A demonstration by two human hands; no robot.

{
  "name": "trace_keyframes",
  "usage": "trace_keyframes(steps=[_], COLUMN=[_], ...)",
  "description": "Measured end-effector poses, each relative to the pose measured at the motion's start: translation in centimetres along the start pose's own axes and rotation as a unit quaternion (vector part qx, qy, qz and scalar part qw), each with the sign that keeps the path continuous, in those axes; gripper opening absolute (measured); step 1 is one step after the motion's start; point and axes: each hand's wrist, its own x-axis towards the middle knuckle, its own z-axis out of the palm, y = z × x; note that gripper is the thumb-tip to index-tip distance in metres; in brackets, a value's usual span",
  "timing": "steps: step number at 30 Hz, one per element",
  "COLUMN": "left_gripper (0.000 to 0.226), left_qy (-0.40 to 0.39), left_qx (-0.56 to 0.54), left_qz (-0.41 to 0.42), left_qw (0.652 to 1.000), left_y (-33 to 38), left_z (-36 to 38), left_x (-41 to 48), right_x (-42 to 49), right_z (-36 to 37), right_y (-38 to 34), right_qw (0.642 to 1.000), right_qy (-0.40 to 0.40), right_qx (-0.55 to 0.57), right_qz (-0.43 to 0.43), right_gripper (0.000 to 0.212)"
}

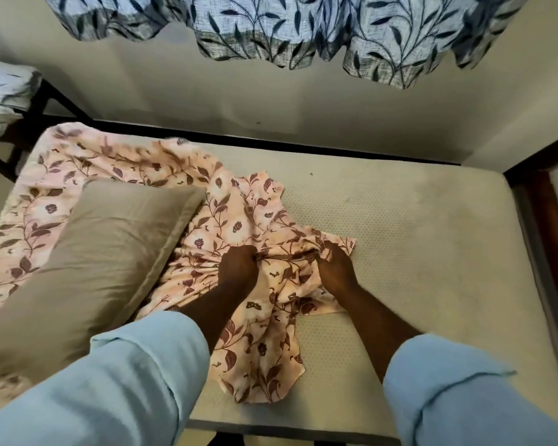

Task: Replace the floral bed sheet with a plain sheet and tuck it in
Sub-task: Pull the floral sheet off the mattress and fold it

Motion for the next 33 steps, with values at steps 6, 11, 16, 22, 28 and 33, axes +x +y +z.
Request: trace_keyframes(steps=[6,11,16,22,28,33], left_gripper=[0.026,0.029,0.030,0.023,0.010,0.054], left_qy=[0.044,0.056,0.026,-0.047,-0.045,-0.098], left_qx=[-0.023,-0.062,-0.091,-0.114,-0.155,-0.118], left_qz=[0.023,0.075,0.140,0.178,0.226,0.121], left_qw=[0.999,0.994,0.986,0.976,0.961,0.981], left_y=[0.2,2.9,6.2,7.6,8.2,5.4], left_z=[-0.4,-0.8,0.2,0.7,2.8,4.0], left_x=[0.3,0.4,-0.1,-0.2,-0.3,-1.0], right_x=[-0.9,0.0,-1.2,-1.8,-2.1,-2.0], right_z=[0.5,3.7,3.4,0.7,-0.4,-1.7], right_y=[2.3,5.2,1.2,1.7,1.8,2.6], right_qw=[0.996,0.988,0.989,0.998,0.986,0.972], right_qy=[-0.054,-0.099,-0.099,-0.022,0.023,0.069], right_qx=[-0.052,-0.063,-0.032,0.037,0.154,0.203], right_qz=[-0.040,-0.097,-0.105,-0.054,0.061,0.101], right_gripper=[0.053,0.084,0.066,0.034,0.037,0.043])
